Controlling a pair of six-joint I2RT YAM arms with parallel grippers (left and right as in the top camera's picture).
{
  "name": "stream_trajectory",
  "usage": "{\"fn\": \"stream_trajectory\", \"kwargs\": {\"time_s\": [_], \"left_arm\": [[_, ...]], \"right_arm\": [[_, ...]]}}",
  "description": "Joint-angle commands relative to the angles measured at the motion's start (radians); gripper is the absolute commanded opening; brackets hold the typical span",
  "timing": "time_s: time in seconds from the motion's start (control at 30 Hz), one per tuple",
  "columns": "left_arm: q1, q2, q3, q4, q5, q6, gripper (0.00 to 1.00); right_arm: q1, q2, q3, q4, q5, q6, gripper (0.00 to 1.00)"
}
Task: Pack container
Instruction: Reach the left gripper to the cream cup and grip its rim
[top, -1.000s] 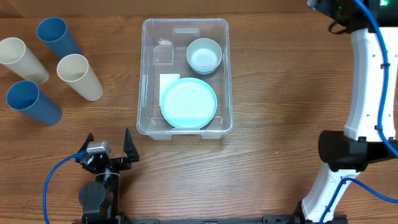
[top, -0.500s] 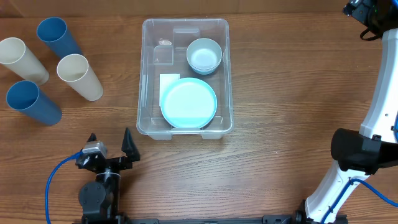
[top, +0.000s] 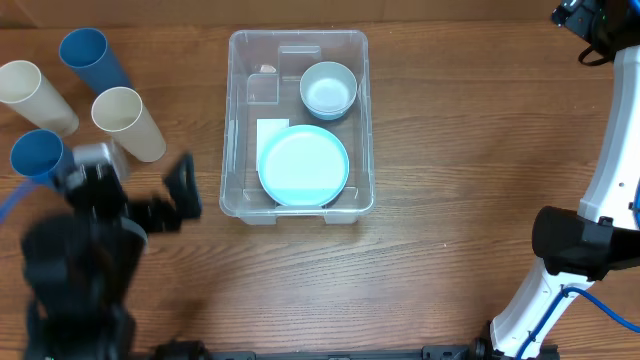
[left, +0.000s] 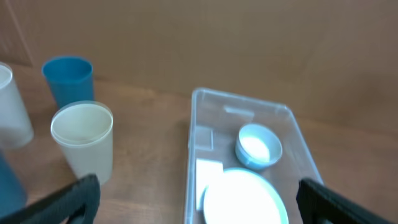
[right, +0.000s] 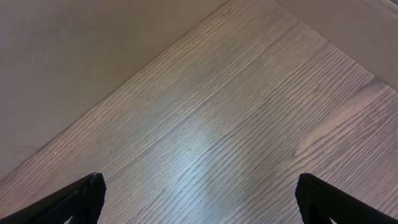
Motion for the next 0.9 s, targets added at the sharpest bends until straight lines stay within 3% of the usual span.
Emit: {"fn": "stream_trajectory", "kwargs": {"time_s": [0.0, 0.13, 0.37, 0.53, 0.67, 0.8, 0.87], "left_arm": [[0.005, 0.278, 0.333, -0.193, 0.036, 0.054, 1.00], [0.005, 0.439, 0.489, -0.264, 0.026, 0.204, 1.00], [0.007, 0.667, 0.573, -0.282, -0.326, 0.142, 1.00], [0.022, 0.856, 0.572, -0.289, -0.369, 0.146, 1.00], [0.026, 0.963, 0.573, -0.254, -0.370, 0.174, 0.93], [0.031, 1.029, 0.573, -0.234, -0.370, 0.183, 0.79], [0.034, 1.058, 0.572, -0.240, -0.369, 0.184, 0.66]], "right_arm": [[0.001, -0.001, 0.004, 0.004, 0.011, 0.001, 1.00], [0.001, -0.001, 0.004, 0.004, 0.011, 0.001, 1.00], [0.001, -0.001, 0.004, 0.004, 0.011, 0.001, 1.00], [0.001, -0.001, 0.004, 0.004, 0.011, 0.001, 1.00], [0.001, -0.001, 0.004, 0.004, 0.011, 0.001, 1.00], [0.001, -0.001, 0.004, 0.004, 0.011, 0.001, 1.00], [0.001, -0.001, 0.004, 0.004, 0.011, 0.001, 1.00]]}}
